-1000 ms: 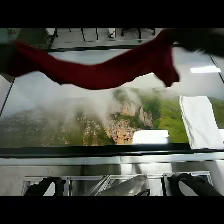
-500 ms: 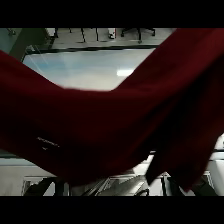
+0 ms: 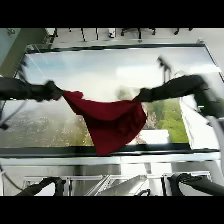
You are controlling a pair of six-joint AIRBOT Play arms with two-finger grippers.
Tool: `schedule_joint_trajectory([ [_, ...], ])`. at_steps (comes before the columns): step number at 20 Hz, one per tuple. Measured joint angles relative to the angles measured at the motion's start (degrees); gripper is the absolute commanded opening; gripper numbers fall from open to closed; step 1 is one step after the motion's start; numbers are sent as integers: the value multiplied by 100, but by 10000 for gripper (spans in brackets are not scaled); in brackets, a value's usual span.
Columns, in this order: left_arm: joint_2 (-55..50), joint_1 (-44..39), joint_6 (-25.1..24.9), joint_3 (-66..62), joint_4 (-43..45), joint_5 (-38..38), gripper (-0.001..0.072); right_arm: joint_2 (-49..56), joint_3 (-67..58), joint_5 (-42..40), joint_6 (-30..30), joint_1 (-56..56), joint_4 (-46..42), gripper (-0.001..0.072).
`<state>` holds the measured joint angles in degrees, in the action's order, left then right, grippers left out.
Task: Fold the shirts.
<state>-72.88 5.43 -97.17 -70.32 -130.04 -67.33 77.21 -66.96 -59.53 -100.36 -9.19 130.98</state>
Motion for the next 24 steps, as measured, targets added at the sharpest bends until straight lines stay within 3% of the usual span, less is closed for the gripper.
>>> schedule_joint_trajectory([
  [2, -540, -48, -50, 363, -15, 474, 15, 546, 199, 378, -20, 85, 205, 23],
  [3, -793, -61, -83, 417, -33, 667, 17, 715, 201, 496, -22, 160, 280, 74],
  [4, -1014, -70, -87, 389, -42, 767, 167, 841, 151, 573, -22, 258, 348, 288],
  [5, -1226, -79, -105, 280, -46, 824, 499, 922, 59, 588, -24, 367, 393, 495],
  [6, -1392, -81, -107, 138, -50, 831, 701, 964, -76, 546, -33, 509, 433, 499],
  [11, -1788, 63, -129, -1023, -44, 435, 699, 568, -459, -450, -35, 1287, 472, 500],
  [15, -1860, 319, -133, -1335, 11, -173, 699, -367, 774, -962, 87, 1139, 431, 504],
  [20, -1880, 575, -136, -1069, 144, -605, 699, -1099, 2973, -17, 544, -181, 758, 504],
  [24, -1880, 638, -142, -1019, 170, -713, 699, -776, 3469, 1051, 984, -1307, 1060, 503],
])
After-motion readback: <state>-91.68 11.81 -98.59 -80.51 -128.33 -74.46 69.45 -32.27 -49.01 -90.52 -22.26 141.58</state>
